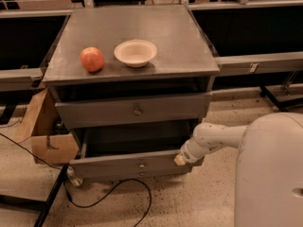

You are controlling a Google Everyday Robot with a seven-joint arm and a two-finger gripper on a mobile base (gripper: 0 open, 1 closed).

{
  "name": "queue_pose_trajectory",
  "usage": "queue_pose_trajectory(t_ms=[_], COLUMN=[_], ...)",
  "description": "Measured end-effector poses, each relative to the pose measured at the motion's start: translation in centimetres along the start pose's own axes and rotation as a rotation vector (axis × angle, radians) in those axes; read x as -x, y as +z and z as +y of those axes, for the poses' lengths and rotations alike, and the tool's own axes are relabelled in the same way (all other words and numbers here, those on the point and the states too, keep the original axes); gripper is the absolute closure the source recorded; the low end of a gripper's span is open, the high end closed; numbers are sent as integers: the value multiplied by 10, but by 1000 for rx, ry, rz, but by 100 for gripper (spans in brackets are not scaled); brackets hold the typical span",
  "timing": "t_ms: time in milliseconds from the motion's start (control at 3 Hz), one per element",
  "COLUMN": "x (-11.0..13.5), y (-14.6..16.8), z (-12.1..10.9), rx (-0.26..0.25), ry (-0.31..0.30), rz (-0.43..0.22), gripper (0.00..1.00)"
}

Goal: Close middle drawer

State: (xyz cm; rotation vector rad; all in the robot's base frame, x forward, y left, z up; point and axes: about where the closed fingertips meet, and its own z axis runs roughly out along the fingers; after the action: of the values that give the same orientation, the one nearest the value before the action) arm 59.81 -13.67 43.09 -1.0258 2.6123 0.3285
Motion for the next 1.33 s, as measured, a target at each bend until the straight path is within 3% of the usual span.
queue_pose_trajectory(t_ms=[333, 667, 1000, 1333], x=[12, 7, 4, 30], y=[-3, -4, -5, 3], z=[-2, 3, 6, 13], rx=[-9, -9, -9, 1], ry=[-27, -28, -28, -135], rz=[-16, -16, -16, -18], gripper=[12, 9, 30, 53])
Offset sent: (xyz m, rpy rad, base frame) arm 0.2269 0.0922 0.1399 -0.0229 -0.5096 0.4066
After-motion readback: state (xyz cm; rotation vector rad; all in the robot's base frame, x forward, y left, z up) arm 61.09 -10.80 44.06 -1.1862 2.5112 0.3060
